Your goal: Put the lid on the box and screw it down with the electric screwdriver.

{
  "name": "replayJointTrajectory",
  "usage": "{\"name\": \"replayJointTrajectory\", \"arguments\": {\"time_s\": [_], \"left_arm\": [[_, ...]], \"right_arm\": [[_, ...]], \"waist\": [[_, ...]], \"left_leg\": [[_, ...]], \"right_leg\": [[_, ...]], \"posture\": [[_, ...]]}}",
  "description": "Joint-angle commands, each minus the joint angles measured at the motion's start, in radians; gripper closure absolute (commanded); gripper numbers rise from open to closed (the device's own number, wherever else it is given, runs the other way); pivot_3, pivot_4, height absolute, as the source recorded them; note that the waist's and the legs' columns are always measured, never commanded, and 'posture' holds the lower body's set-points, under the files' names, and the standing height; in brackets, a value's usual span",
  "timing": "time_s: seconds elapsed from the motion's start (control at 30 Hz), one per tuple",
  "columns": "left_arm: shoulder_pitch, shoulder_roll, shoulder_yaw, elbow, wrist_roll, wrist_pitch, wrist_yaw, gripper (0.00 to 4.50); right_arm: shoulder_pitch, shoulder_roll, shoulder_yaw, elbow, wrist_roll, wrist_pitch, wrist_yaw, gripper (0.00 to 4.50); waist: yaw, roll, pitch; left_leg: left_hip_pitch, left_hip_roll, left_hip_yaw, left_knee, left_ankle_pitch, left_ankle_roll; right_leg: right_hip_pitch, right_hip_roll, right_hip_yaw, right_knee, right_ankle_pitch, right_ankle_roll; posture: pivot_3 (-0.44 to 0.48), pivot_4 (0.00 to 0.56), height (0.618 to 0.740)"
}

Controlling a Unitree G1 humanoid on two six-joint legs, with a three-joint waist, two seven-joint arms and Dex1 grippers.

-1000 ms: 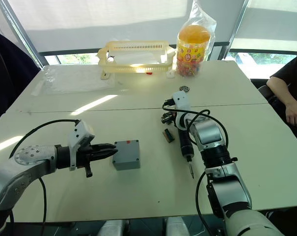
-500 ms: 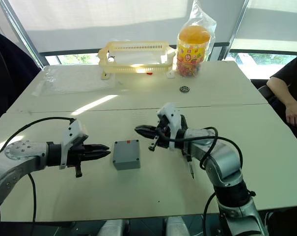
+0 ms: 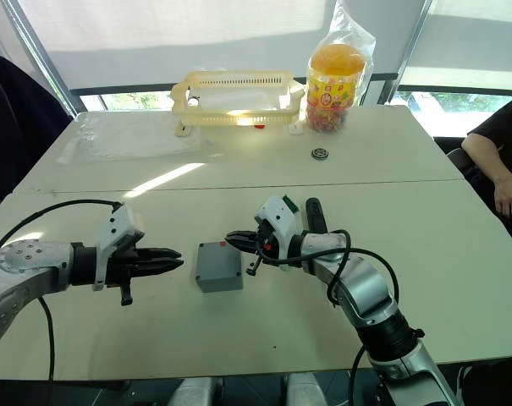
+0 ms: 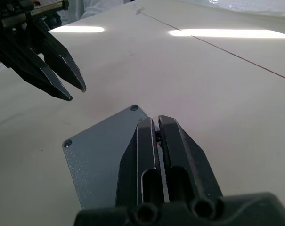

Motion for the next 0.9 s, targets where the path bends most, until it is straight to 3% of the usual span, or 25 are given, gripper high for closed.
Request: {"name": "replayJointTrajectory", "arguments": {"time_s": [0.03, 0.9], "left_arm": [[-0.008, 0.004, 0.032, -0.020, -0.006, -0.007, 0.005, 3.83], [-0.011, -0.020, 0.014, -0.027, -0.008, -0.001, 0.030, 3.83]], "right_arm": [[-0.018, -0.002, 0.000, 0.007, -0.013, -0.041, 0.013, 4.45], [-0.030, -0.019, -0.004, 0.075, -0.024, -0.047, 0.036, 4.45]], "waist": [[0.000, 0.000, 0.000], [0.000, 0.000, 0.000]], "left_leg": [[0.000, 0.000, 0.000, 0.000, 0.000, 0.000], [0.000, 0.000, 0.000, 0.000, 0.000, 0.000]], "right_leg": [[0.000, 0.000, 0.000, 0.000, 0.000, 0.000], [0.000, 0.000, 0.000, 0.000, 0.000, 0.000]], "posture": [[0.000, 0.150, 0.740], [0.000, 0.150, 0.740]]}}
